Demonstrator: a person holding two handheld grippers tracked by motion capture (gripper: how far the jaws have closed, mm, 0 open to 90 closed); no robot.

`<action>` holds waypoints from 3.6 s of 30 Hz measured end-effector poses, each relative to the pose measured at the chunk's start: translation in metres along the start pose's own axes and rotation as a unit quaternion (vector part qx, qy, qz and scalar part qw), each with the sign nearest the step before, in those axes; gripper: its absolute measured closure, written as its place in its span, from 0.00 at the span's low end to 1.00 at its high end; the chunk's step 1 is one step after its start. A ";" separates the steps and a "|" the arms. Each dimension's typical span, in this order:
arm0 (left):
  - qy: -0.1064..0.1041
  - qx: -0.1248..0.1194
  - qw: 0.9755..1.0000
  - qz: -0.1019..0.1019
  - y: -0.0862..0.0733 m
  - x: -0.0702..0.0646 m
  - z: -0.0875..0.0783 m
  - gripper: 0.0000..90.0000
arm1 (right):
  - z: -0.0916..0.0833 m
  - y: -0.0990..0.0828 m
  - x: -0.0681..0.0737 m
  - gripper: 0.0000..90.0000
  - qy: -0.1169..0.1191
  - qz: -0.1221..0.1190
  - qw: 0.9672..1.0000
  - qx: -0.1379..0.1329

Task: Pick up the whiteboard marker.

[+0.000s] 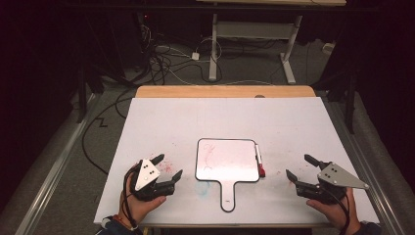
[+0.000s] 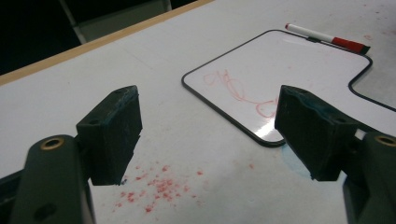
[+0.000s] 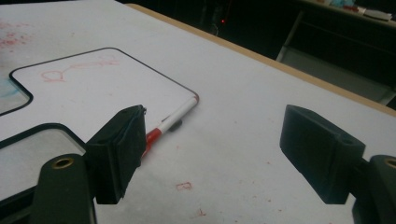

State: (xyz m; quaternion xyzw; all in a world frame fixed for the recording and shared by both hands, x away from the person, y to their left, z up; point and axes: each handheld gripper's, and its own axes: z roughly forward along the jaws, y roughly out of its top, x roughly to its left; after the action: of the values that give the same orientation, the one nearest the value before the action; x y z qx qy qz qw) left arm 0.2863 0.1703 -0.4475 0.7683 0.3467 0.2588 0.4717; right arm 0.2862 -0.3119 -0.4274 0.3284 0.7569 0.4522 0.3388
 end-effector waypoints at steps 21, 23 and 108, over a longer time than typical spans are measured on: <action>-0.005 0.042 0.999 0.034 -0.006 -0.004 0.013 0.24 | 0.013 0.000 -0.005 0.41 0.055 0.046 0.996 0.055; -0.004 0.045 0.998 0.039 -0.006 -0.005 0.014 0.24 | 0.024 0.007 -0.007 0.44 0.068 0.070 0.993 0.072; -0.232 -0.008 0.972 -0.040 0.087 -0.103 0.139 0.52 | 0.095 0.070 0.039 0.91 0.187 0.132 0.974 -0.004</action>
State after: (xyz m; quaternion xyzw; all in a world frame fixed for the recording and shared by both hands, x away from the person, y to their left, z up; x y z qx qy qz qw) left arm 0.3480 -0.0128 -0.4343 0.7889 0.2563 0.0577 0.5555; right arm 0.3547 -0.2103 -0.4070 0.3340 0.7552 0.5489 0.1300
